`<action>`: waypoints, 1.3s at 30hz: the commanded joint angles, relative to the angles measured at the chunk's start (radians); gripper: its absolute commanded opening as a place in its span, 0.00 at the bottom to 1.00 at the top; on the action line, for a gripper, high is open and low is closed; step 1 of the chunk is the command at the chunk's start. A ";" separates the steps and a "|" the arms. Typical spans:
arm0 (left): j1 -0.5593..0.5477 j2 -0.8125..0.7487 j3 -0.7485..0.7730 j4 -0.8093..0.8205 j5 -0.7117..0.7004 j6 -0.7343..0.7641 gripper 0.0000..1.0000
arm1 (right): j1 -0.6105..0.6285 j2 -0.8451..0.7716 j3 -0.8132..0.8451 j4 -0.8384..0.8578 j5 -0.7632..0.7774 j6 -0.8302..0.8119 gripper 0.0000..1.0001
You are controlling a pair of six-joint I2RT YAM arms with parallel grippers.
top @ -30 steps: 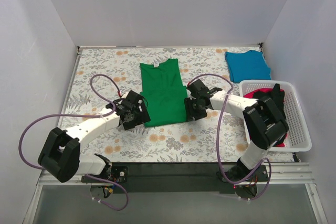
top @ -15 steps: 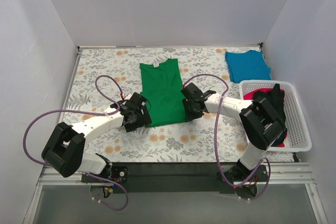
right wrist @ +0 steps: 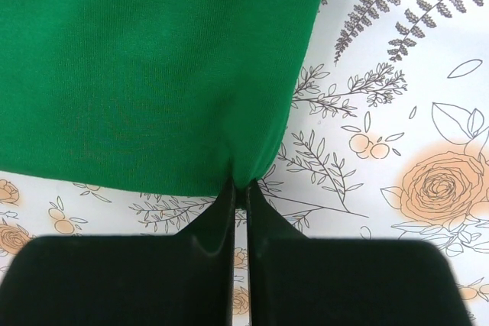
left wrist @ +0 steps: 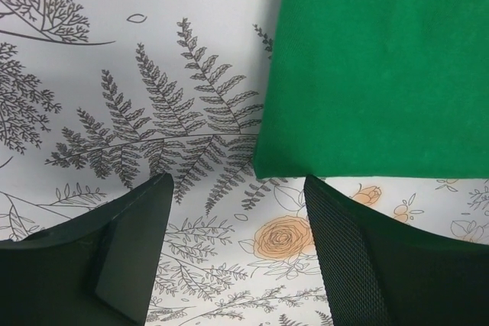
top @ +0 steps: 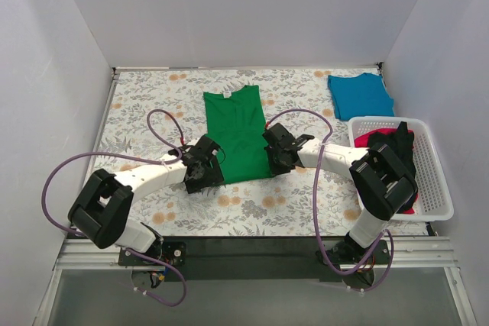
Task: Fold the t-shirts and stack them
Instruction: Fold the tshirt
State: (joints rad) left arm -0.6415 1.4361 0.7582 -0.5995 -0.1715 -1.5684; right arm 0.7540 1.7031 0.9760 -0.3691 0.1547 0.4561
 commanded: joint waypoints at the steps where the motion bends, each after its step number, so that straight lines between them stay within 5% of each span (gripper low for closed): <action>1: -0.017 0.029 0.032 0.012 -0.026 -0.016 0.67 | 0.011 0.110 -0.091 -0.106 0.010 -0.011 0.01; 22: -0.099 0.251 0.036 0.000 -0.062 -0.025 0.36 | 0.013 0.095 -0.115 -0.105 0.005 -0.027 0.01; 26: -0.112 0.288 0.027 -0.003 -0.034 -0.030 0.20 | 0.013 0.084 -0.125 -0.106 -0.009 -0.034 0.01; 28: -0.112 0.297 0.015 -0.011 -0.023 -0.038 0.04 | 0.015 0.075 -0.134 -0.108 -0.023 -0.040 0.01; 35: -0.180 0.187 0.012 -0.227 0.050 -0.061 0.00 | 0.033 -0.002 -0.161 -0.241 -0.101 -0.088 0.01; 39: -0.285 -0.011 0.012 -0.434 0.168 -0.110 0.00 | 0.077 -0.150 -0.188 -0.478 -0.214 -0.140 0.01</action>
State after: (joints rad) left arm -0.8383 1.5063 0.8234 -0.7021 -0.1776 -1.6341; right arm 0.7780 1.5890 0.8799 -0.4068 0.0685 0.3859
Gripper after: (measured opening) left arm 0.043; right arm 0.051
